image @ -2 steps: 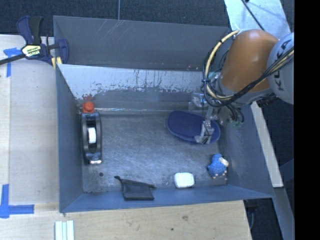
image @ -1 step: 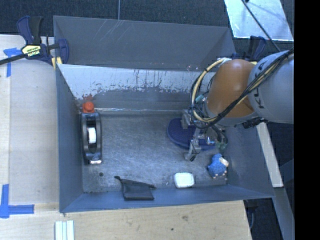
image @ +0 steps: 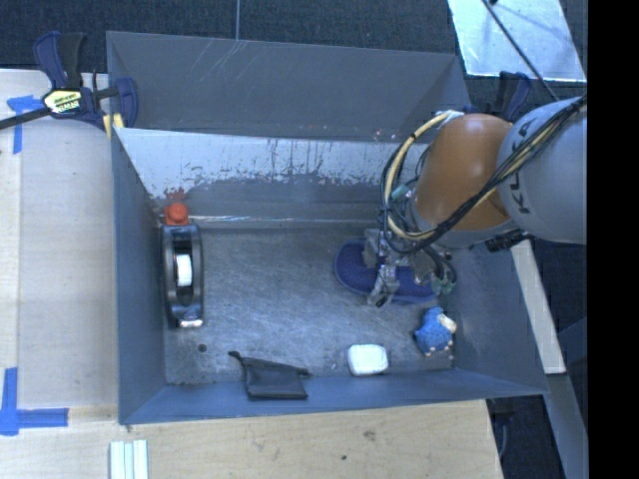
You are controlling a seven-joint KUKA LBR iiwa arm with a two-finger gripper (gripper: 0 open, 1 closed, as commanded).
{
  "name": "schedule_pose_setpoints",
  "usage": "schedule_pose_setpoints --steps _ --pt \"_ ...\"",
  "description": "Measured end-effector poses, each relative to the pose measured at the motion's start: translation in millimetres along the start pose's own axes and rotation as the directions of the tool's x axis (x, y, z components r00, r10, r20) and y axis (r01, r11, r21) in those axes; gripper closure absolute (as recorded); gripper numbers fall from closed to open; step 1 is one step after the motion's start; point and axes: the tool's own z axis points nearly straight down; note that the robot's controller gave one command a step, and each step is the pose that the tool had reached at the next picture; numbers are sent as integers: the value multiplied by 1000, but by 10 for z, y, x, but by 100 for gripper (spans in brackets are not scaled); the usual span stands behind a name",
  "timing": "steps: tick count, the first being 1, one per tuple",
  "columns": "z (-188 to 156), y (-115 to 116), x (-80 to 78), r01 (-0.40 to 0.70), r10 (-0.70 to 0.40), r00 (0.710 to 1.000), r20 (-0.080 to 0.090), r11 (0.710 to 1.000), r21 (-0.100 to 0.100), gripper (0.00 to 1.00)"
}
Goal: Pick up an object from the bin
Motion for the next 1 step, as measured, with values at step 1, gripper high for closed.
schedule_pose_setpoints --steps 1 --pt "-1190 97 30 53 -53 999 0 999 1 100"
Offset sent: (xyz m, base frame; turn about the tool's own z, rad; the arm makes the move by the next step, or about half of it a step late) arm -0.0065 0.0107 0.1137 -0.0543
